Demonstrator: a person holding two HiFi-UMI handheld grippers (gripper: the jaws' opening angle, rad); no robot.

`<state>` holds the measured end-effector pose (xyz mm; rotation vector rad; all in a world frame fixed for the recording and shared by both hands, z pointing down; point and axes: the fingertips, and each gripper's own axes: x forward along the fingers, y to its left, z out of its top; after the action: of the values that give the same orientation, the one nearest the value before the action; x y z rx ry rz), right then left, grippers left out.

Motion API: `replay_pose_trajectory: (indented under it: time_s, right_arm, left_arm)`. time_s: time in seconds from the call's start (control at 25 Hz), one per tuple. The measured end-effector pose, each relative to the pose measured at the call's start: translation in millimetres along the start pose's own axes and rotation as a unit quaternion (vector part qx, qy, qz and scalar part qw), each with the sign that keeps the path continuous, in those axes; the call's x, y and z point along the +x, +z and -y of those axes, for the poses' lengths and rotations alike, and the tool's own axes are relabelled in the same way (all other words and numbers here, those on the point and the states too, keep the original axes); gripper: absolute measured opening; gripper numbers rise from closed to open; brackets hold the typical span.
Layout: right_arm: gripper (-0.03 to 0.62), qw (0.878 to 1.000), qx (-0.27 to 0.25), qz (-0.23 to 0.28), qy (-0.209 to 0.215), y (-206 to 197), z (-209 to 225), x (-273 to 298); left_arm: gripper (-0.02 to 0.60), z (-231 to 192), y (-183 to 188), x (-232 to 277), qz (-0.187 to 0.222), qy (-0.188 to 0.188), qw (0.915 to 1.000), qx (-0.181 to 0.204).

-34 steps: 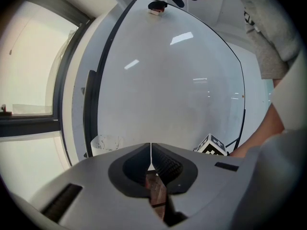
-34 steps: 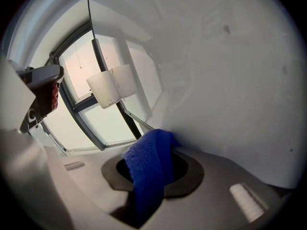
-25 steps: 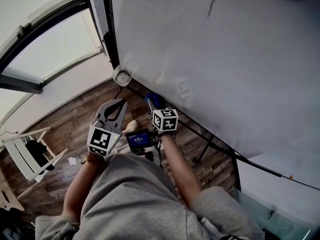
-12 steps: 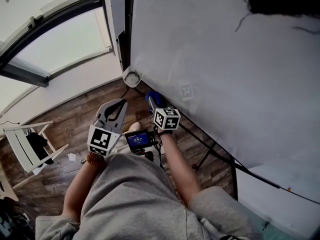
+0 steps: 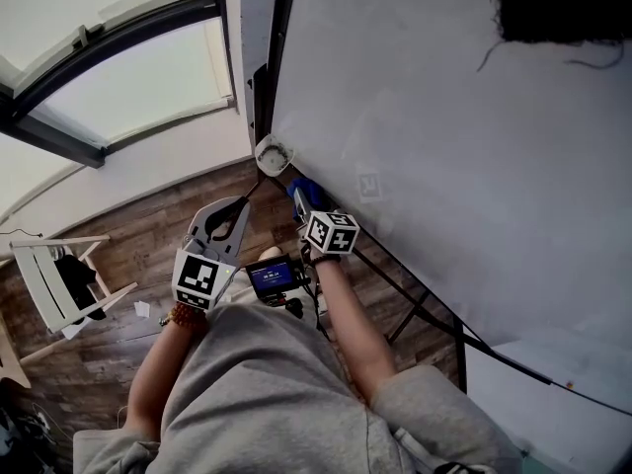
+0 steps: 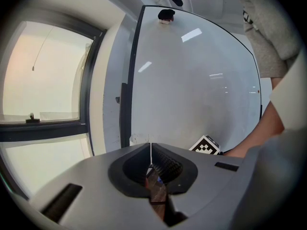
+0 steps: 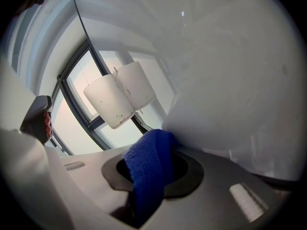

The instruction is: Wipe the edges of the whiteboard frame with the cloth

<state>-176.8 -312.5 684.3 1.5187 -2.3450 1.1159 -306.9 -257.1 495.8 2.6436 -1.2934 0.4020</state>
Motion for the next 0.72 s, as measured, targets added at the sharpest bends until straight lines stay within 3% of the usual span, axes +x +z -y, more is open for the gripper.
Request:
replay_pose_trajectory:
  time_s: [0.32,0.72]
  right_arm:
    - [0.103,0.998,0.051,0.024,0.024,7,-10,18]
    - [0.103,0.996,0.066,0.04,0.045,14,-23,41]
  left_arm:
    - [0.015,-11,-2,-15,0.002,0.026,0.9997,0.0]
    - [0.015,-18,-5,-36,0.004,0.054,0.9985,-0.001]
